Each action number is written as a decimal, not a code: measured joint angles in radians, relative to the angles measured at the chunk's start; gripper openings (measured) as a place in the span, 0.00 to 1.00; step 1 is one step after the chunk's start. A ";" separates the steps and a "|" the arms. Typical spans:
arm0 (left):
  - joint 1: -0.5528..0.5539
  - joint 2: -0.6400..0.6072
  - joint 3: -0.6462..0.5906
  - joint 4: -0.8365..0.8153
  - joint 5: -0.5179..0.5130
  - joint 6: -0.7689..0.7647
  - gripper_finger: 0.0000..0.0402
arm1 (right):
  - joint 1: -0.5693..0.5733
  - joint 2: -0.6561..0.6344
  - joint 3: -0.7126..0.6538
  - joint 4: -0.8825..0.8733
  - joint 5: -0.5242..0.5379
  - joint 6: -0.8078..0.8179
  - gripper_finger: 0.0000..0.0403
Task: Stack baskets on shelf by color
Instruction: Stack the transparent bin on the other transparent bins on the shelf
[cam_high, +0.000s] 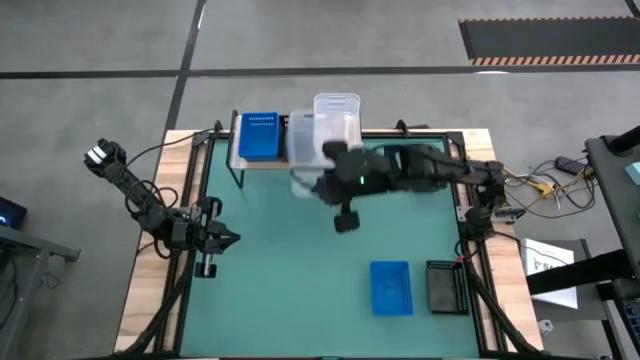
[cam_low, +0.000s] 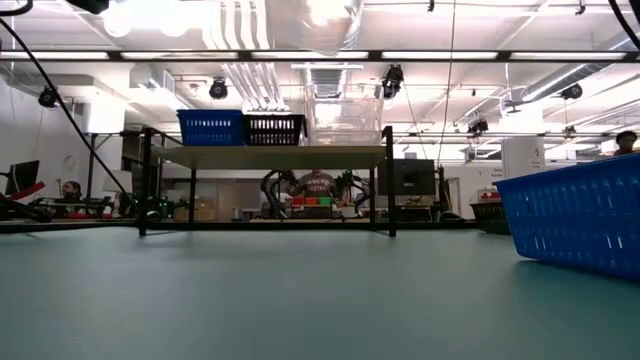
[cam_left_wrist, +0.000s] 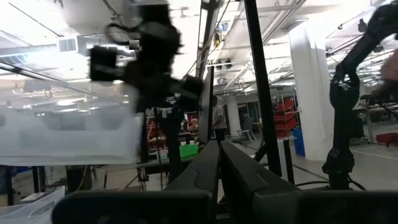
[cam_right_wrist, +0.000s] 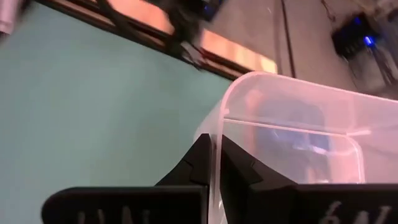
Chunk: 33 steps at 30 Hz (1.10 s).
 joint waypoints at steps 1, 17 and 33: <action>0.000 0.000 0.000 0.000 0.000 0.000 0.00 | -0.028 -0.005 0.000 -0.012 -0.001 -0.003 0.02; 0.000 0.000 0.000 0.000 0.000 0.003 0.00 | -0.465 0.023 0.000 -0.057 -0.291 -0.049 0.02; 0.000 0.002 0.000 -0.001 0.000 0.003 0.00 | -0.498 0.102 0.000 -0.094 -0.316 -0.064 0.02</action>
